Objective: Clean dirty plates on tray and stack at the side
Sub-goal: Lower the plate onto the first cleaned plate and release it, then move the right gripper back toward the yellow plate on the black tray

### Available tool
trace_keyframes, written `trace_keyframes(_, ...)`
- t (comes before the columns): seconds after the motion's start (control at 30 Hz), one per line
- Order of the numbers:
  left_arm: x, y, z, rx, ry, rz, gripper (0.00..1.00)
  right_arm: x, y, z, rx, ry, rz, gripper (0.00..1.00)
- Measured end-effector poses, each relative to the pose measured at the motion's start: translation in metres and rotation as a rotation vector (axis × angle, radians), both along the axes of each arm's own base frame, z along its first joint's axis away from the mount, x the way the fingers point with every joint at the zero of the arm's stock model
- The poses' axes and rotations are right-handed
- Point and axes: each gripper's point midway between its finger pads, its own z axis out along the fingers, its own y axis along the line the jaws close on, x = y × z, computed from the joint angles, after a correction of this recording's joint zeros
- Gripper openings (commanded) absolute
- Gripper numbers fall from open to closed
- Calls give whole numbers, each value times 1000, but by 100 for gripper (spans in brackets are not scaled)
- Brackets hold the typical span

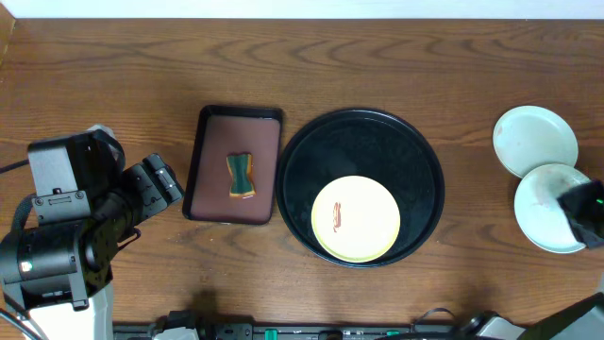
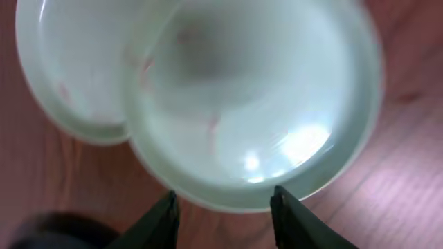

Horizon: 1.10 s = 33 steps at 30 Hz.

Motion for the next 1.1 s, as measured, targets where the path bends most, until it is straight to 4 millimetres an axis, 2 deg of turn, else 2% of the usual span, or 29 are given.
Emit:
trace_keyframes(0.07,0,0,0,0,0,0,88,-12,-12,-6,26,-1,-45,42)
trace_keyframes(0.13,0,0,0,0,0,0,88,-27,-21,-21,72,21,-93,42)
trace_keyframes(0.3,0,0,0,0,0,0,88,-51,-26,-64,189,78,-153,42)
trace_keyframes(0.37,0,0,0,0,0,0,88,-55,-29,-75,211,84,-161,43)
trace_keyframes(0.5,0,0,0,0,0,0,88,-52,-33,-83,208,68,-141,42)
trace_keyframes(0.6,0,0,0,0,0,0,88,-51,-34,-89,216,72,-130,36)
trace_keyframes(0.7,0,0,0,0,0,0,88,-54,-32,-96,227,95,-124,25)
trace_keyframes(0.83,0,0,0,0,0,0,88,-56,-34,-98,219,106,-119,1)
trace_keyframes(1.1,0,0,0,0,0,0,88,-54,-34,-92,209,89,-116,1)
